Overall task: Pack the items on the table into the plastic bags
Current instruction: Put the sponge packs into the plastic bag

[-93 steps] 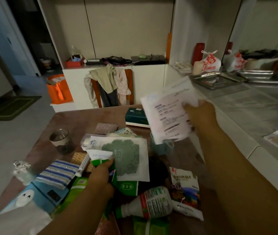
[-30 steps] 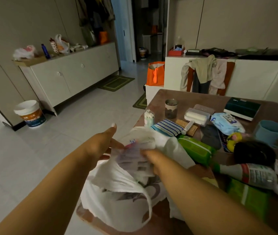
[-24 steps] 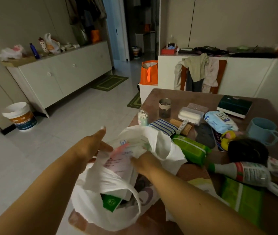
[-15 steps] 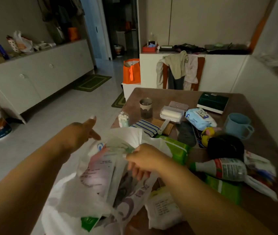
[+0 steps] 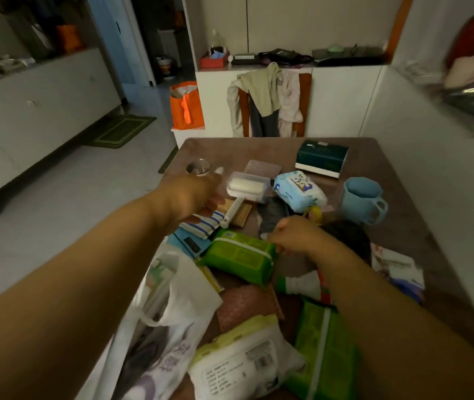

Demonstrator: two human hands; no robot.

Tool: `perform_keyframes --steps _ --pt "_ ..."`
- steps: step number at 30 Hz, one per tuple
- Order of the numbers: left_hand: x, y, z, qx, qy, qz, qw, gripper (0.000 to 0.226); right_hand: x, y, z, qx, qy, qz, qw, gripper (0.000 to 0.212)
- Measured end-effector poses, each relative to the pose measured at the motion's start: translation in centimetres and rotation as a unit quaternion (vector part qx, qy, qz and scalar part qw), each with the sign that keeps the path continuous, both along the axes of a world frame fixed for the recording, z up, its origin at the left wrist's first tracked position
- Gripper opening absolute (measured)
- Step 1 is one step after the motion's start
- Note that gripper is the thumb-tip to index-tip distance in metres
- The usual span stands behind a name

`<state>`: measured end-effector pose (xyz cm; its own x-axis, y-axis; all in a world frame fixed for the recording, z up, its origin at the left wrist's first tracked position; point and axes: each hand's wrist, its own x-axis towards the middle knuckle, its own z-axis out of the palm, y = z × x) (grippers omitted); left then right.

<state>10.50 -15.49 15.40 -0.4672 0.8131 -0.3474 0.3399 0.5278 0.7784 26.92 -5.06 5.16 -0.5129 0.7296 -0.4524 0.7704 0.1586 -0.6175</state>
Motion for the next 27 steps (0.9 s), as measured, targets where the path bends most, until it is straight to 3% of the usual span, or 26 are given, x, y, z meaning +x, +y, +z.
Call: perform_keyframes --steps 4,10,16,19,22,27 --pt "-0.6 1.7 -2.3 -0.04 -0.05 0.037 0.997 0.051 -1.8 -0.2 -2.5 0.045 -0.026 0.077 0.996 0.04" --pt "-4.5 3.0 -4.4 -0.097 -0.114 0.175 0.973 0.053 -7.1 1.6 -4.1 0.109 0.044 0.053 0.992 0.02" --pt "-8.3 4.2 -6.7 -0.131 -0.193 0.238 0.943 0.06 -12.6 1.3 -4.9 0.177 0.072 0.061 0.98 0.028" --pt "-10.3 4.0 -7.4 -0.148 -0.198 0.258 0.934 0.06 -16.3 1.9 -6.3 0.222 0.04 0.088 0.97 0.044" --pt "-12.2 3.6 -8.1 -0.162 -0.198 0.276 0.927 0.064 -18.8 3.2 -7.2 0.254 -0.063 0.133 0.956 0.061" --pt "-14.2 3.5 -9.8 -0.166 -0.233 0.283 0.915 0.063 -21.3 4.5 -7.3 0.234 -0.18 0.198 0.935 0.078"
